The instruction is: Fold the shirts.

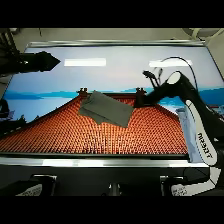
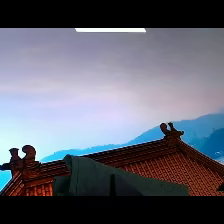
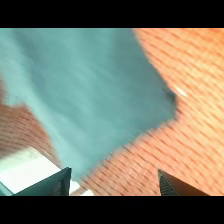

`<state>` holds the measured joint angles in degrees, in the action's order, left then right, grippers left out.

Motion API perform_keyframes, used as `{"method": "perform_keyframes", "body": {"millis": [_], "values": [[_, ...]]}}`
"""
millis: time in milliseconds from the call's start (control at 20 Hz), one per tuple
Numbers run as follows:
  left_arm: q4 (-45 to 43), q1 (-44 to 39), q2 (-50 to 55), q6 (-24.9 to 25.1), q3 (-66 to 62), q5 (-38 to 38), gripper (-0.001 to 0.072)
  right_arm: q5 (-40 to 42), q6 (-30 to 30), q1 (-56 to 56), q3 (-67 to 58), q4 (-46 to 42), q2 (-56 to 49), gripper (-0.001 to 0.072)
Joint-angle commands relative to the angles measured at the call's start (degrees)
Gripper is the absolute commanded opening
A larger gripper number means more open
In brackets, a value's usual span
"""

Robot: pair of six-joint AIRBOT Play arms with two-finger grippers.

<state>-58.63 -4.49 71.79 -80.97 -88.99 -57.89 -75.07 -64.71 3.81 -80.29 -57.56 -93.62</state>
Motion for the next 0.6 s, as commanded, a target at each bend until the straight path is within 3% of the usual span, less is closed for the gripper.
{"method": "perform_keyframes", "body": {"millis": [0,150,300,550], "values": [[-2.05,-0.04,-0.09,0.02,0.26,-1.03,0.0020,-1.03,-4.92,-3.80,8.44,-3.65,2.05,0.0566],[-2.01,-0.24,-0.09,-0.02,0.26,-1.25,0.0020,14.19,-2.62,-1.40,19.10,16.37,2.01,0.0565],[-2.01,-0.24,-0.09,-0.02,0.26,-1.70,0.0021,21.57,-7.19,1.79,22.34,18.69,2.01,0.0495],[-2.01,-0.26,-0.09,-0.02,0.26,-1.66,0.0021,28.59,-8.26,5.81,22.32,23.39,1.33,0.0468]]}}
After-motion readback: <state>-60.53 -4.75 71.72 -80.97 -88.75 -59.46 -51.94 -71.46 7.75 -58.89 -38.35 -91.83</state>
